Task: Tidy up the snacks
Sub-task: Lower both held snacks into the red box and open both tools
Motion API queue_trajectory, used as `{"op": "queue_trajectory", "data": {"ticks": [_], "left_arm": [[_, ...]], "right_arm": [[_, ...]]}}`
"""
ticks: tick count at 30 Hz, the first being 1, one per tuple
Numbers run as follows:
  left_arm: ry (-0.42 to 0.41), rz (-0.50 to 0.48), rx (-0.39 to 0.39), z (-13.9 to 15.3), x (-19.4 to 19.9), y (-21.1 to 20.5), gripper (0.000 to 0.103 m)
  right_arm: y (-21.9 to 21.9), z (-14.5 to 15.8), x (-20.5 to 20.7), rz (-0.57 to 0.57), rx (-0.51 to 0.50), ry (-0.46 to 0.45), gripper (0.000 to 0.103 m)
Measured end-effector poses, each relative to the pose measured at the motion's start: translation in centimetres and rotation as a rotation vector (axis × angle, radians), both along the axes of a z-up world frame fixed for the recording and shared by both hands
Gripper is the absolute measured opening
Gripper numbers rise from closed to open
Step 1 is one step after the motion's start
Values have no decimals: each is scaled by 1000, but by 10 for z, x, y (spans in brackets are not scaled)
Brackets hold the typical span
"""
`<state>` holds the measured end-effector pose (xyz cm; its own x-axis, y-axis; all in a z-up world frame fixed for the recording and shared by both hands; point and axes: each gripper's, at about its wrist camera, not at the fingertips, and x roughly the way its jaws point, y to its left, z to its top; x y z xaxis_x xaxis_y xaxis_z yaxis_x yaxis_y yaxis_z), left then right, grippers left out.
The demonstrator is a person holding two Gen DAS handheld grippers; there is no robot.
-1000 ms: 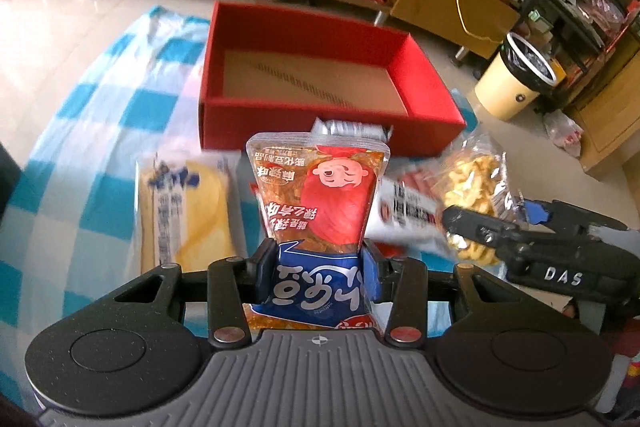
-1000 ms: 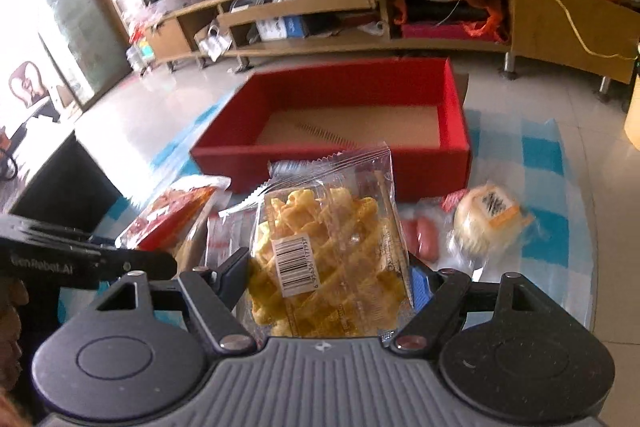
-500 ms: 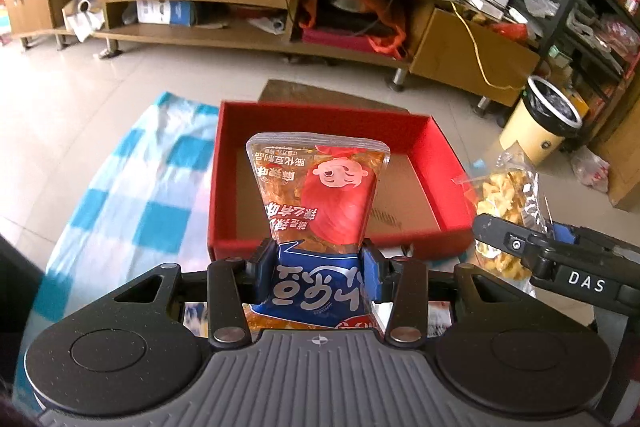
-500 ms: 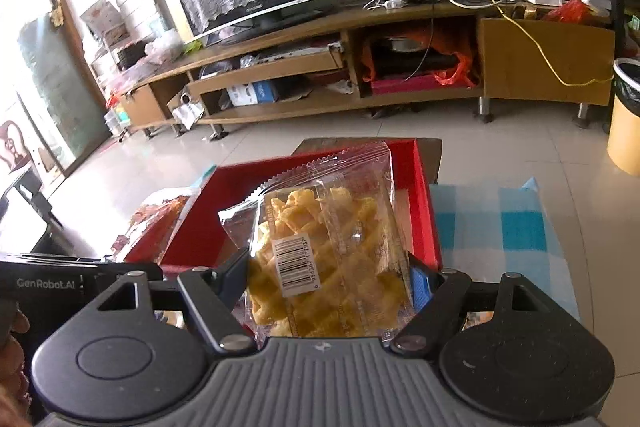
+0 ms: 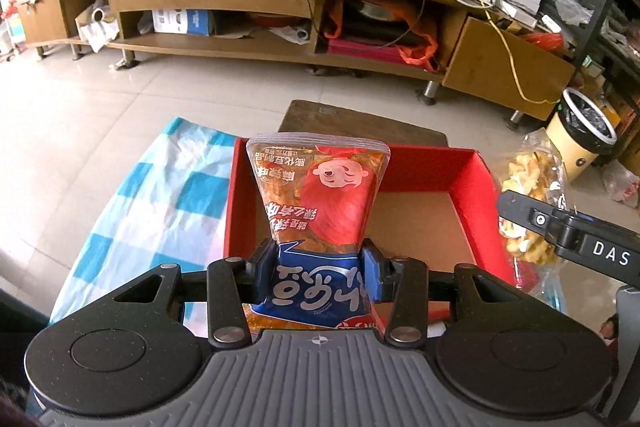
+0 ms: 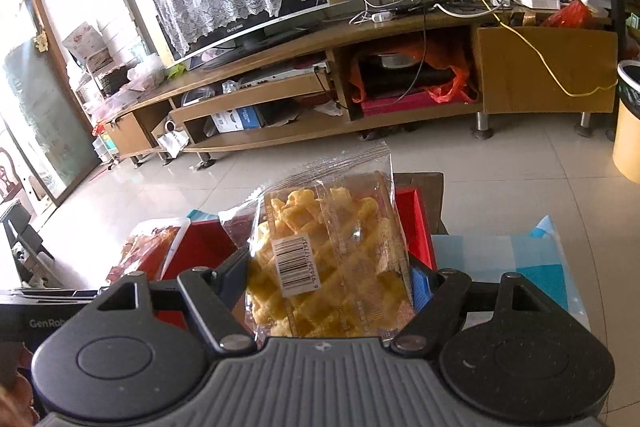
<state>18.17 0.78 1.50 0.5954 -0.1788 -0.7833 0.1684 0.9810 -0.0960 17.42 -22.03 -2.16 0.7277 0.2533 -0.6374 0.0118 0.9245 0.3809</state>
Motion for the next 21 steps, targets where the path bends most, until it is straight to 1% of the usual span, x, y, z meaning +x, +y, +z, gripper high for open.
{"op": "queue_trajectory", "data": {"ticks": [5,16,21], "left_arm": [[14,1,9,-8,13,-4,52],[49,5,57,-25,29,-11,52],[59,-7,72,-31,32,-13,53]], "right_arm": [[2,-10,12,5,-4,24,73],[8,-25,34,23,-5,49,73],[17,-30,37,54,-18,64,73]]}}
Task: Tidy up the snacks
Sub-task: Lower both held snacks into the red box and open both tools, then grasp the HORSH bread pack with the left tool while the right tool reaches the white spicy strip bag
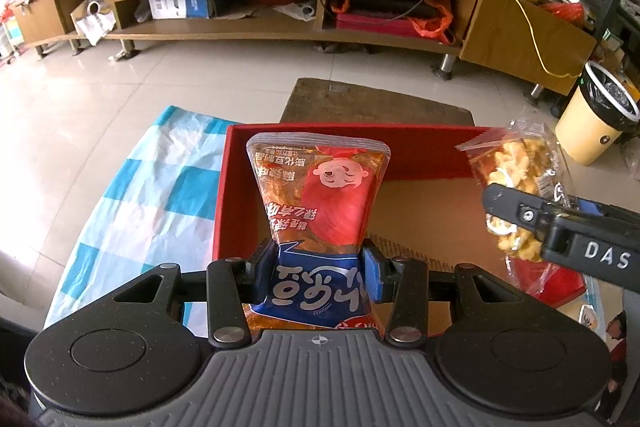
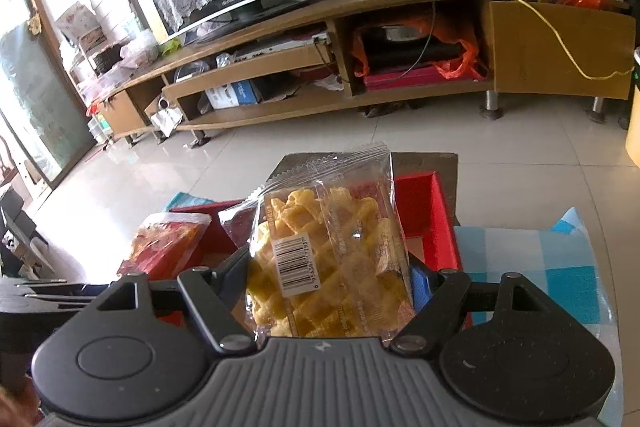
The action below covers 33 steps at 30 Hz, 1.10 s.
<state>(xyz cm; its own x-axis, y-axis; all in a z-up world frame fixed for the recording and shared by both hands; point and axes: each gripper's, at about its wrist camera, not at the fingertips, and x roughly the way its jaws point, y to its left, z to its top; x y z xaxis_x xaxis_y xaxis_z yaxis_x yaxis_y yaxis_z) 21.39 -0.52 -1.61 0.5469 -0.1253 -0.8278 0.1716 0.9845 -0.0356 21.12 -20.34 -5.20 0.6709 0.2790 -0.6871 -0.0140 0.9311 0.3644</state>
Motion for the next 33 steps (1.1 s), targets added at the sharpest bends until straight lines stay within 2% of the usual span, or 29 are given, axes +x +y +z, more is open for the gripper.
{"op": "queue_trajectory", "data": {"ticks": [5,8,10,12,14,21,33], "left_arm": [[14,1,11,-6,1,0,54],[16,1,19,-7,1,0,60],[6,1,31,-7,0,-1,59],[0,-1,44,-7,-1,-2,64],[-4,1,52,-7,-2,-3,65],[-7,7,33,-3,-3,2,70],[-6,12,12,2,-8,6,74]], "right_arm": [[6,-9,4,12,-31,28,74],[7,-13,6,16,-37,49,74],[6,-14,7,23,-43,51,75],[7,-15,7,30,-45,54,78],[8,-15,6,30,-61,57,78],[9,-8,1,33,-62,43,78],[15,-5,-4,62,-69,44,78]]}}
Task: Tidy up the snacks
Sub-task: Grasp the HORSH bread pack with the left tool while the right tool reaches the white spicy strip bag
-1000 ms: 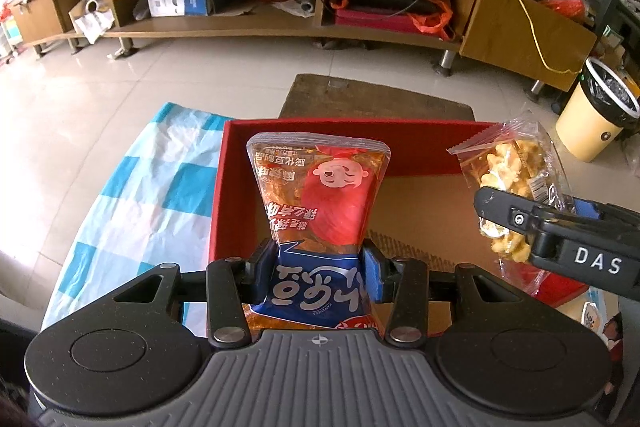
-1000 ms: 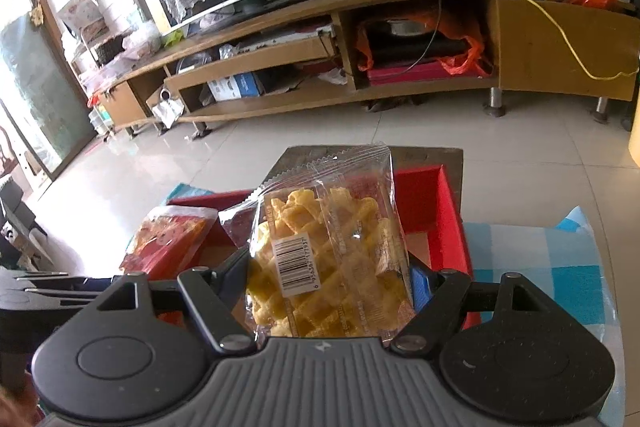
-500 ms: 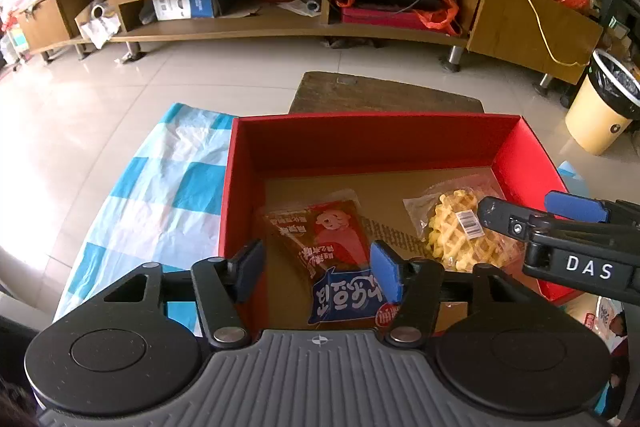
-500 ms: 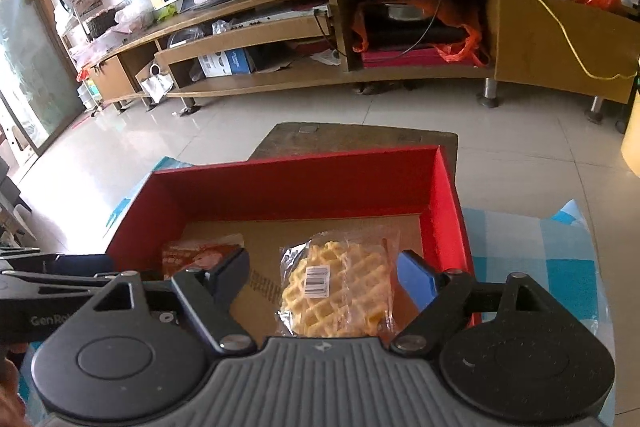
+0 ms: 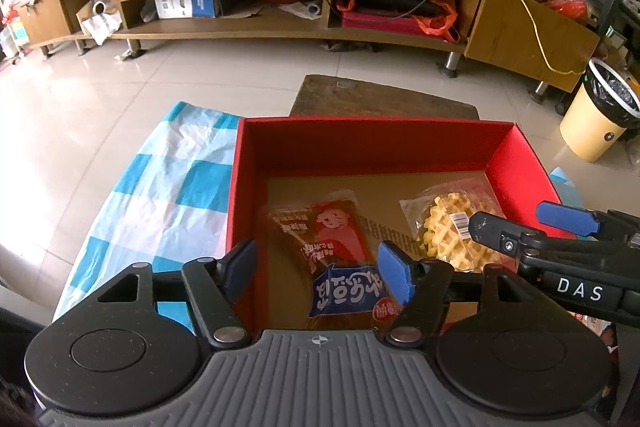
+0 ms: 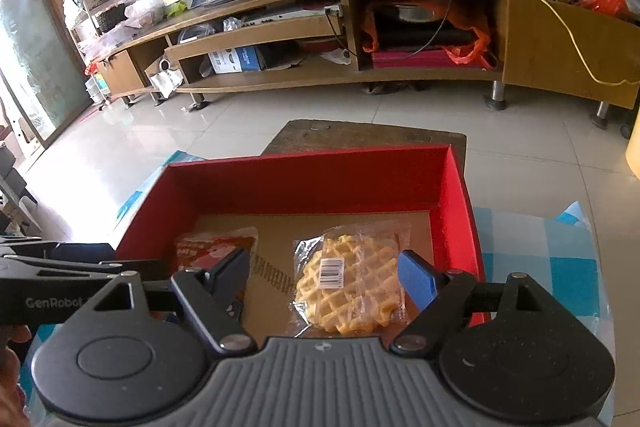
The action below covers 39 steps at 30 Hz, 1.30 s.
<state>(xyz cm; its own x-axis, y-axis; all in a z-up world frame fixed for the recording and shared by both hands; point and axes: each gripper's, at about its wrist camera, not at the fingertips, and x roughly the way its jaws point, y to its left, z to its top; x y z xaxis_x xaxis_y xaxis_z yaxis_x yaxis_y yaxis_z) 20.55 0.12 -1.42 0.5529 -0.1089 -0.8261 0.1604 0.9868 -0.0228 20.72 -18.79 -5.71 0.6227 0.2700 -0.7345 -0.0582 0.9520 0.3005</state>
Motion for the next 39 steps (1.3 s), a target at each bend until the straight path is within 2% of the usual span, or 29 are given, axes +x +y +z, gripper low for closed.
{"op": "queue_trajectory", "data": {"ticks": [10,14,18,26,30,35,39], "left_arm": [[1,2,8,4,-19,13,75],[2,7,12,6,-30,21,80],[6,14,26,4,-42,32,80],[81,61,19,-11,-70,55,80],[132,93,48,-26,-81,63,80],[194,112,33,-43,-88,67,80],[181,86,94,-51,-90,51,83]], "right_arm": [[6,2,-15,40,-21,6,78],[8,5,-26,73,-36,4,78],[11,5,-41,111,-57,8,78],[14,7,-61,156,-64,19,78],[18,9,-72,188,-68,17,78],[19,8,-84,213,-77,25,78],[14,5,-91,223,-82,42,78]]}}
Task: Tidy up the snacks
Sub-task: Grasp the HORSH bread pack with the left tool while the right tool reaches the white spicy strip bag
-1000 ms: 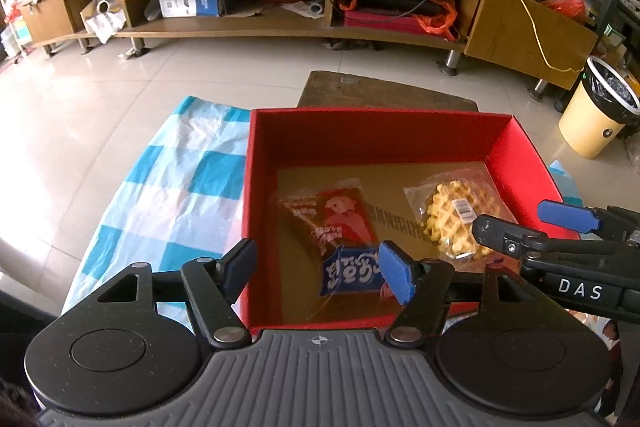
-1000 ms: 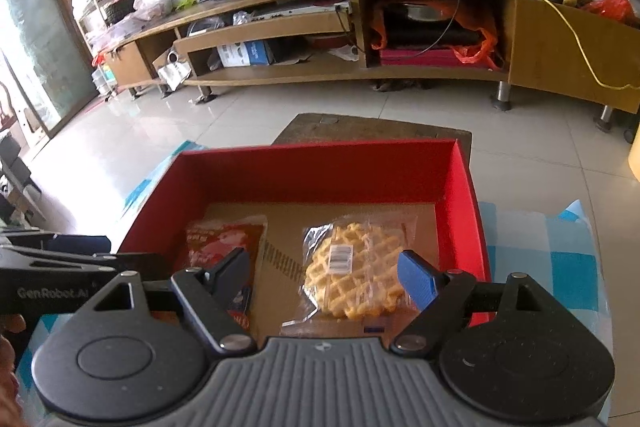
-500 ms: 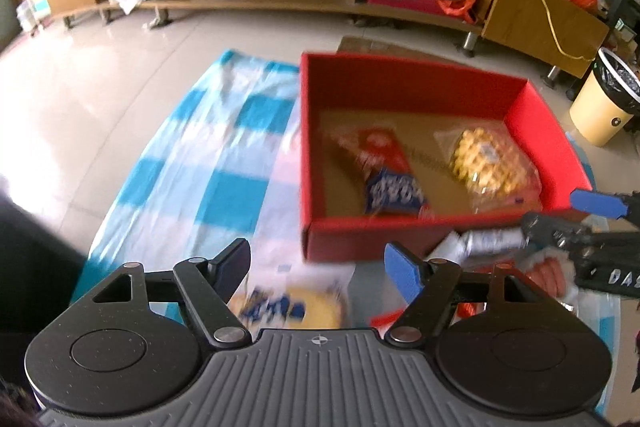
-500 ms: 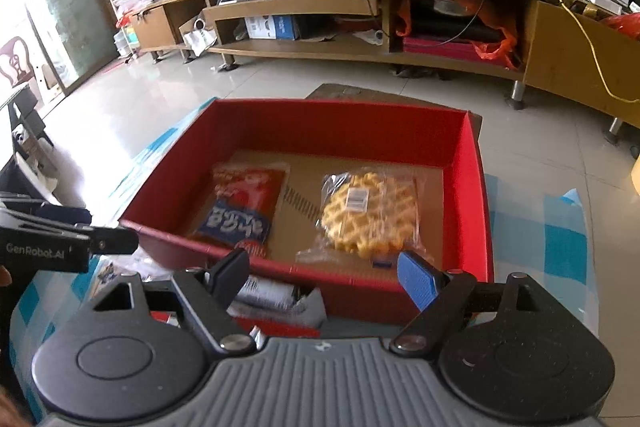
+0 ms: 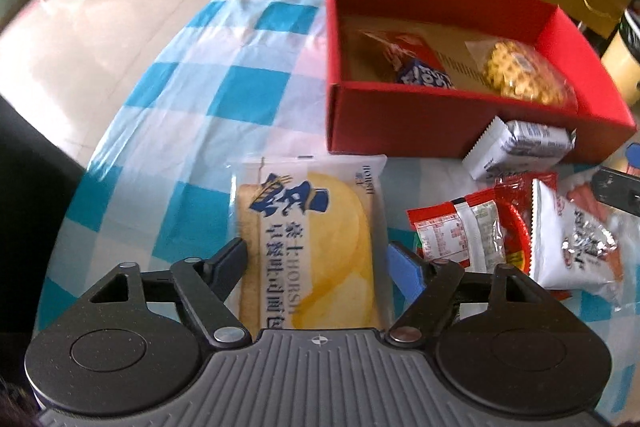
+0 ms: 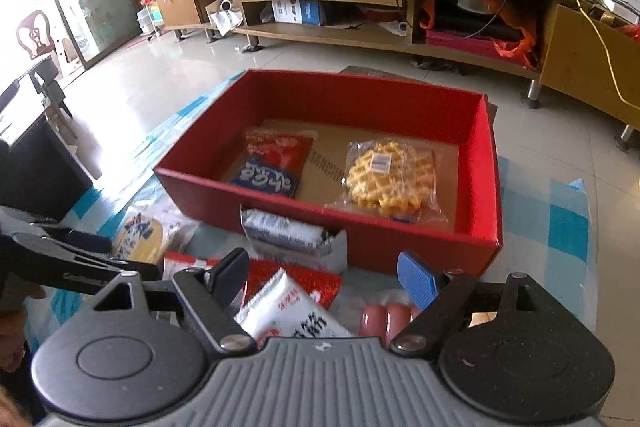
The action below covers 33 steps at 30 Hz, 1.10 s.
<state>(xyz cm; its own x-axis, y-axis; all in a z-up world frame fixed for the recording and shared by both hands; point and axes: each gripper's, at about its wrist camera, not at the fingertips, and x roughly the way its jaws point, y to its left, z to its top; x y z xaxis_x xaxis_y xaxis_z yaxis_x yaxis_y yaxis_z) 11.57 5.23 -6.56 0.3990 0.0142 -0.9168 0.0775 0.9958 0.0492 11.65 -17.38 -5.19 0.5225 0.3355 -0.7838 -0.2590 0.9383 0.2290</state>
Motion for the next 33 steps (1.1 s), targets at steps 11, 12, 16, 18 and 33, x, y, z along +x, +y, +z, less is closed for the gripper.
{"op": "queue_trajectory", "data": {"ticks": [11,12,16,18,33], "left_arm": [[30,17,32,-8,6,4,86],[48,28,0,-8,5,10,86],[65,52,-32,-6,-4,20,84],[73,46,-33,-5,-9,21,82],[65,-6,-48,3,-22,24,86]], "right_arm": [[-4,-15,-10,76,-4,52,79],[-2,-17,-10,87,-5,59,79],[10,-31,-10,134,-25,100,79],[15,-40,-12,152,-30,134,79],[19,-42,-71,248,-118,189,84]]}}
